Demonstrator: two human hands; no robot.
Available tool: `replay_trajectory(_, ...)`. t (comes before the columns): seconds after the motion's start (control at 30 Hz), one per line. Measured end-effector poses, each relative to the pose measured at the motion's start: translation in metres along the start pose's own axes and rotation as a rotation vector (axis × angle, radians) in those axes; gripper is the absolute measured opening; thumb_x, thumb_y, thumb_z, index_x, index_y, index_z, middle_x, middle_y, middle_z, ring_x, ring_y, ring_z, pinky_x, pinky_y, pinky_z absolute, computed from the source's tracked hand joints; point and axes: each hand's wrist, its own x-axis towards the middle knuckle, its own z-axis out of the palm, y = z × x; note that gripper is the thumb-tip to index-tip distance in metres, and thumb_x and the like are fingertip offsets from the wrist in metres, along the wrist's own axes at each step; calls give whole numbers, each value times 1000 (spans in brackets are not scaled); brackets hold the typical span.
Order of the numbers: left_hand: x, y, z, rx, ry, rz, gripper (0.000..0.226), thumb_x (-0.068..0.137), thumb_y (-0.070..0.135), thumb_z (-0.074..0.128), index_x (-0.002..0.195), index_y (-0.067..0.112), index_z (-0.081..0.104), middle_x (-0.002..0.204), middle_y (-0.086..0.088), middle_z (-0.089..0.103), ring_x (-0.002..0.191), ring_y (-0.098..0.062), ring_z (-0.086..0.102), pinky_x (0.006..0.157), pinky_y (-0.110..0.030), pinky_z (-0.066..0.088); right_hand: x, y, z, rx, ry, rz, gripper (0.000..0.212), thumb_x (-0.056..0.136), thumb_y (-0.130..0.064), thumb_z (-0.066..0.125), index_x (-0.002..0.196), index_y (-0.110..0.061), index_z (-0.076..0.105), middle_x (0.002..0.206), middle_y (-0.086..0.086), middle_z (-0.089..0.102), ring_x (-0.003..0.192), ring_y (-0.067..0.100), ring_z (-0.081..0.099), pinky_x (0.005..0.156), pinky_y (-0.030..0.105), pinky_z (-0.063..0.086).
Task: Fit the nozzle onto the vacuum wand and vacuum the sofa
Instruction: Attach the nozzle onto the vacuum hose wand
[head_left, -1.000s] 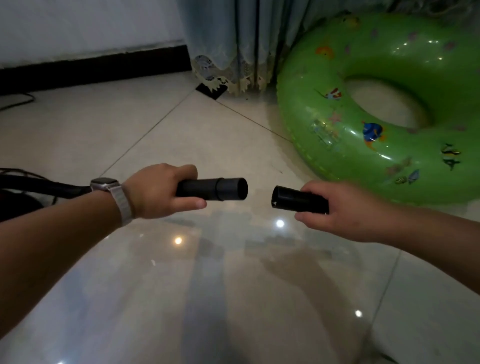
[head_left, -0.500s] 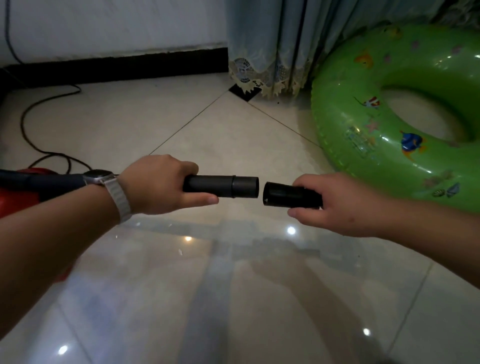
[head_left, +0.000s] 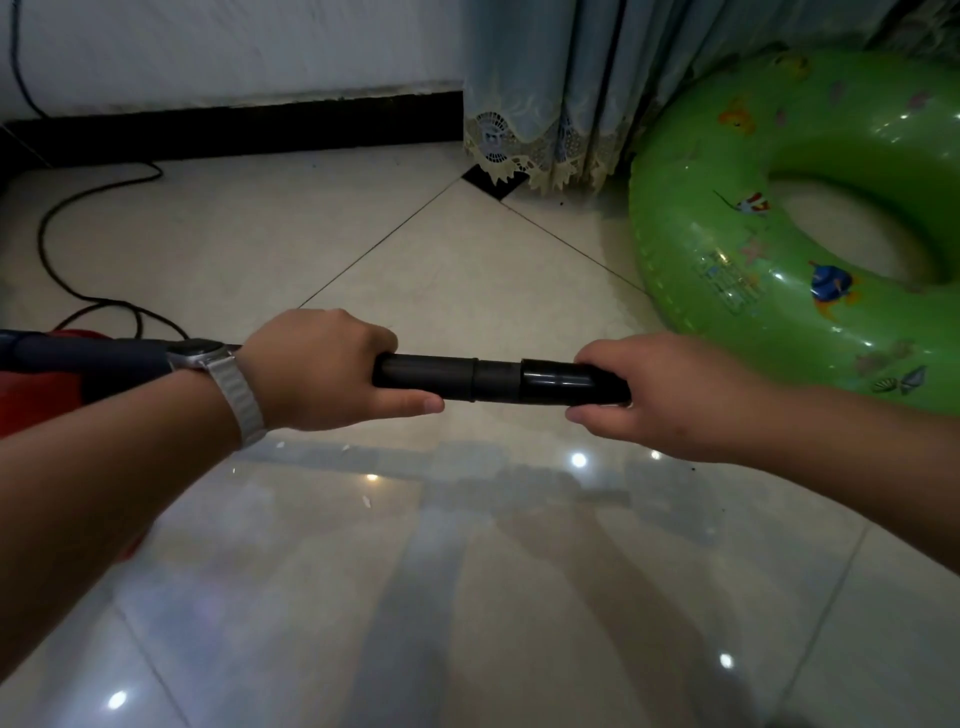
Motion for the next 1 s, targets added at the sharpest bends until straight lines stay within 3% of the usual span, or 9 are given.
replay_trajectory(0.37, 3, 17, -8, 17, 5, -31, 74, 58, 94, 18, 72, 28, 49, 60, 6, 56, 52, -11, 53, 47, -24, 31, -4, -1, -4, -26, 3, 7, 34, 88, -59, 57, 104, -29, 59, 81, -7, 59, 70, 13, 56, 60, 32, 44)
replay_trajectory(0.57, 2, 26, -9, 42, 33, -34, 79, 57, 96, 15, 71, 26, 49, 59, 5, 55, 52, -13, 54, 49, -26, 39, -10, -2, -7, -72, -28, -2, 39, 89, -64, 50, 104, -28, 56, 82, -7, 57, 70, 12, 54, 55, 28, 37)
replay_trajectory(0.73, -1, 38, -13, -7, 34, -51, 80, 56, 95, 17, 70, 25, 53, 57, 5, 55, 52, -14, 55, 50, -27, 43, -19, 4, -15, -104, 9, -20, 47, 82, -69, 40, 102, -29, 56, 80, -6, 58, 70, 15, 56, 59, 32, 44)
replay_trajectory(1.0, -7, 58, -22, 98, 107, -12, 78, 60, 93, 14, 70, 25, 50, 55, 6, 50, 47, -12, 49, 45, -25, 32, -30, 11, -23, 13, -32, 8, 54, 73, -71, 45, 103, -29, 62, 72, -6, 60, 65, 10, 57, 60, 32, 47)
